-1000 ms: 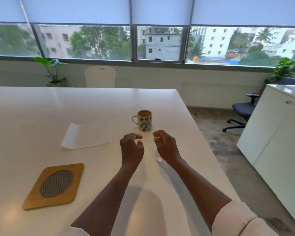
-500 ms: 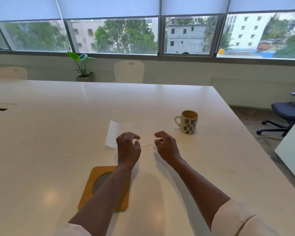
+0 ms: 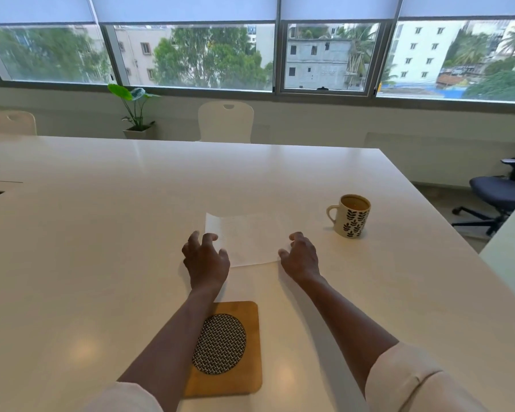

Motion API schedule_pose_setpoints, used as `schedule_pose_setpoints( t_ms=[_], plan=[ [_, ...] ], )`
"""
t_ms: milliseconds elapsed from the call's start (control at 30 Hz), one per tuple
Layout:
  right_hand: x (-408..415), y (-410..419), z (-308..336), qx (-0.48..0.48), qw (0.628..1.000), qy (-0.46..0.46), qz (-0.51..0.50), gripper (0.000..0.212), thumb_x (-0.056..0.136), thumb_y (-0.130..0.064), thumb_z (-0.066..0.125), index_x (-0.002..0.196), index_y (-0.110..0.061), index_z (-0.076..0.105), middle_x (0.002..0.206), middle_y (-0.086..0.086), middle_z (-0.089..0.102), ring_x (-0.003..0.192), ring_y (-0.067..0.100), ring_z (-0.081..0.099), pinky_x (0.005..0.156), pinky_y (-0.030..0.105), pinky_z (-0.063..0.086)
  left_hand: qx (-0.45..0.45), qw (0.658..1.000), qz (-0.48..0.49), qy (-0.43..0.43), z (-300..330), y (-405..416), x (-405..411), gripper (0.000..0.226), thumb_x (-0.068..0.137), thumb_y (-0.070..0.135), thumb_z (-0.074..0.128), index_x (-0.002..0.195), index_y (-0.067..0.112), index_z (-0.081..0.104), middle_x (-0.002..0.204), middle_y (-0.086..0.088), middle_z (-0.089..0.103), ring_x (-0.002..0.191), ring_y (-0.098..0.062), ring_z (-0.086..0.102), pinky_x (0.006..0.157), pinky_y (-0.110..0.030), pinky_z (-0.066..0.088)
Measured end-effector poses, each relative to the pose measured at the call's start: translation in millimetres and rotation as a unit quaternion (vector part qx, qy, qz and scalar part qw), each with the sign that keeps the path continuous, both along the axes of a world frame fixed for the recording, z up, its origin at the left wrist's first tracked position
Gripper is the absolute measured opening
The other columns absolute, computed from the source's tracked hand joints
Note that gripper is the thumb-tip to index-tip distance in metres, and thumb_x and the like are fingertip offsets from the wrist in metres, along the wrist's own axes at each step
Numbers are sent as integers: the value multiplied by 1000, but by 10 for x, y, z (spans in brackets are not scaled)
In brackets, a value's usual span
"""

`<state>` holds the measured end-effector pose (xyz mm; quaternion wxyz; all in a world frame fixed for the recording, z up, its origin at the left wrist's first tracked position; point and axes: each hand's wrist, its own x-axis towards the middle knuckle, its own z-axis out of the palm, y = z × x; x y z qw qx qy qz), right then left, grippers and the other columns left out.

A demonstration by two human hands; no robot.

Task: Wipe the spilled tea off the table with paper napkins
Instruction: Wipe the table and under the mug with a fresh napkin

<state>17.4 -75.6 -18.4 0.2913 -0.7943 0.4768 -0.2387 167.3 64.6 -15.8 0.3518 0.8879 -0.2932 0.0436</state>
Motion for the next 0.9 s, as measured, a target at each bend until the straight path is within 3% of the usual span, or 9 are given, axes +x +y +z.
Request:
schedule_pose_setpoints(
  t_ms=[167,333,600,700,900],
  plan=[
    [96,-34,-8,11,1000,7,-19,46,88,-22,66,130,-11,51,126,13,61,120,29,54,103,39,44,-26,999,-10,46,-24,4,116,38,89,13,62,126,9,56,140,-21,45,124,-39,46,102,-41,40],
    [141,-19,-16,12,999,-6,-35,41,87,-16,66,126,-12,54,119,13,67,116,30,59,98,36,47,-49,995,-20,89,19,-4,170,41,89,7,60,130,10,53,128,-20,56,111,-34,58,91,-36,46],
    [85,-76,37,35,997,-58,-32,37,87,-11,63,124,-9,63,111,12,71,107,25,65,99,37,50,-53,991,-30,120,84,-27,120,47,89,-2,57,134,12,51,135,-17,59,126,-33,55,99,-38,47],
    [-32,-91,69,26,996,-83,-14,31,88,-11,60,118,-9,68,108,8,73,99,20,66,91,29,50,-82,988,-45,119,150,-71,0,48,88,-2,56,133,13,53,135,-15,61,128,-30,55,100,-36,47],
    [-333,-97,199,15,990,-141,-6,16,91,-20,61,100,-18,74,87,-9,70,83,11,65,78,26,52,-111,983,-93,112,319,-269,-397,41,88,-3,53,124,11,66,129,-8,67,122,-26,60,103,-32,46]
  ],
)
